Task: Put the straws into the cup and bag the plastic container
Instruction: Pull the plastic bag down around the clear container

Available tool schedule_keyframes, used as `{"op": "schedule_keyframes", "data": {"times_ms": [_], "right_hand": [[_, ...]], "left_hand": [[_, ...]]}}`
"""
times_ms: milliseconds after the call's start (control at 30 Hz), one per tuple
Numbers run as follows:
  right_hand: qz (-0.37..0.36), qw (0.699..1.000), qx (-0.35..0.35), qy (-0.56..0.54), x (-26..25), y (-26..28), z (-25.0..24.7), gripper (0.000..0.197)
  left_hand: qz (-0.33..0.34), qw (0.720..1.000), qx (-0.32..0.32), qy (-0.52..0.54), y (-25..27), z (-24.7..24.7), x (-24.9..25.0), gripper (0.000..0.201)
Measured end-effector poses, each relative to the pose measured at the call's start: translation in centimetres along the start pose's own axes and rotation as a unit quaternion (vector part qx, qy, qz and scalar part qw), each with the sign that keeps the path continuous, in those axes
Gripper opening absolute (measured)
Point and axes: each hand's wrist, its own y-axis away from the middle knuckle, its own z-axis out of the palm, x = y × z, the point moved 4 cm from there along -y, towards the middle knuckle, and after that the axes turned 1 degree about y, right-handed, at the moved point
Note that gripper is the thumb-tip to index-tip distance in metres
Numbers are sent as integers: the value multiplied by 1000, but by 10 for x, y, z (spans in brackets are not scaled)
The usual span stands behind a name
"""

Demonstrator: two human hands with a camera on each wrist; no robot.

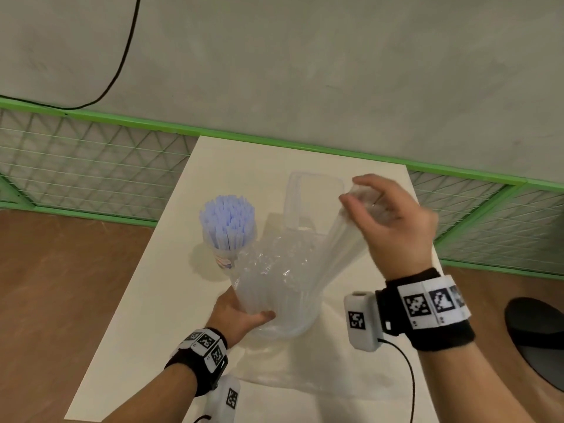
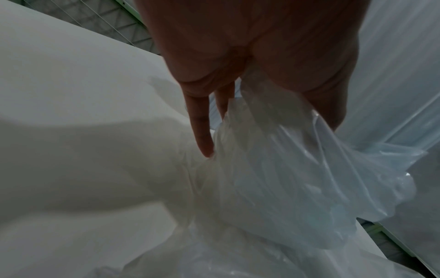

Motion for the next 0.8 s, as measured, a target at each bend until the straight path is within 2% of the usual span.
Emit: {"op": "schedule_keyframes", "data": {"times_ms": [133, 267, 333, 400, 467, 567, 633, 733, 800], "right_hand": [[29, 997, 61, -25, -7, -28, -30, 24], [51, 985, 162, -24, -11, -70, -76, 26], [38, 981, 187, -25, -10, -91, -81, 28], [19, 982, 182, -35, -2, -107, -66, 24], [26, 988, 146, -39, 16, -114, -35, 21], [90, 994, 29, -64, 58, -106, 20, 21], [132, 990, -46, -32, 85, -92, 48, 19], [161, 966, -195, 59, 109, -70, 80, 21], [159, 935, -296, 113, 118, -60, 92, 34]], "left_hand": [[2, 1000, 4, 0, 1, -1, 1, 57], [-2, 1000, 4, 8, 1, -1, 1, 56], [-2, 1000, 4, 11, 1, -1, 2, 55], [-1, 1000, 3, 17, 1, -1, 2, 55], [-2, 1000, 5, 18, 0, -1, 2, 56], [3, 1000, 7, 11, 0, -1, 3, 55], [2, 1000, 7, 13, 1, 0, 4, 55], [-4, 1000, 8, 25, 0, -1, 2, 57], [-7, 1000, 4, 25, 0, 0, 1, 59]]}}
